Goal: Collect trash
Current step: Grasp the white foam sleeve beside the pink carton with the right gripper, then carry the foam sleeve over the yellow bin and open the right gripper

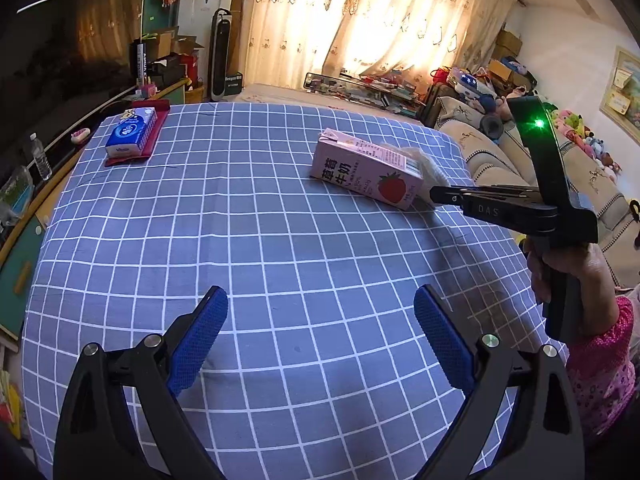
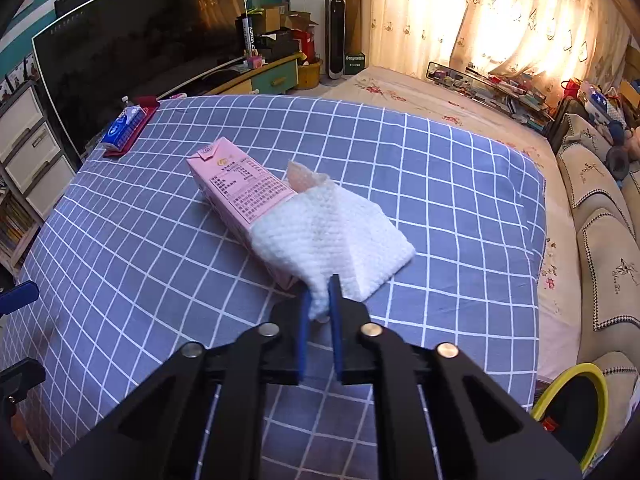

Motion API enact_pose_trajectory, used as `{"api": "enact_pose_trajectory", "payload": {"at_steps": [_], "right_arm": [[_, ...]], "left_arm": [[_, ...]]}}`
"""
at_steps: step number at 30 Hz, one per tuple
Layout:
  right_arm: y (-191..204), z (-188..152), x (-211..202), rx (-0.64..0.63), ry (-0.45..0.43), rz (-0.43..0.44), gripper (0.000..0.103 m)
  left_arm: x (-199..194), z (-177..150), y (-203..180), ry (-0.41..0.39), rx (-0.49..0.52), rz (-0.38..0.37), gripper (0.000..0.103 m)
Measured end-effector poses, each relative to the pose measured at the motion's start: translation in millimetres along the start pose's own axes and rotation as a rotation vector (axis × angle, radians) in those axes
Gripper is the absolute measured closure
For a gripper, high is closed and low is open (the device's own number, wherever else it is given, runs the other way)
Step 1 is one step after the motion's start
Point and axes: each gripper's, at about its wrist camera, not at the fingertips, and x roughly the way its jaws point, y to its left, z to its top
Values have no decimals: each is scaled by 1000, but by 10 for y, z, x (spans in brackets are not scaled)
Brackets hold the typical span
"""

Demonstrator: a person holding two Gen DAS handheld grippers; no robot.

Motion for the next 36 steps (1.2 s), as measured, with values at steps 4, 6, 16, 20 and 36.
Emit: {"api": "enact_pose_trajectory", "payload": {"at_steps": [4,6,16,20,36], "right_arm": [[-78,-18,-104,16,-18,-7,98],[-127,-27,-184,27,-33,-11,98],[-558,-174,-718,122,-126,-48,98],[-857,-356,-1003,200,-174,-86,98],[-2142,-1420,-1688,539,-221,-351,98]], "left_arm": [[35,-17,-17,12,7,-1,10],[41,-24,-22,15,9,1,10],[78,-42,-144,37,32,-1,10],[92,-55,-231,49,45,-8,10],[198,-36,-612,78,110,-32,10]]}}
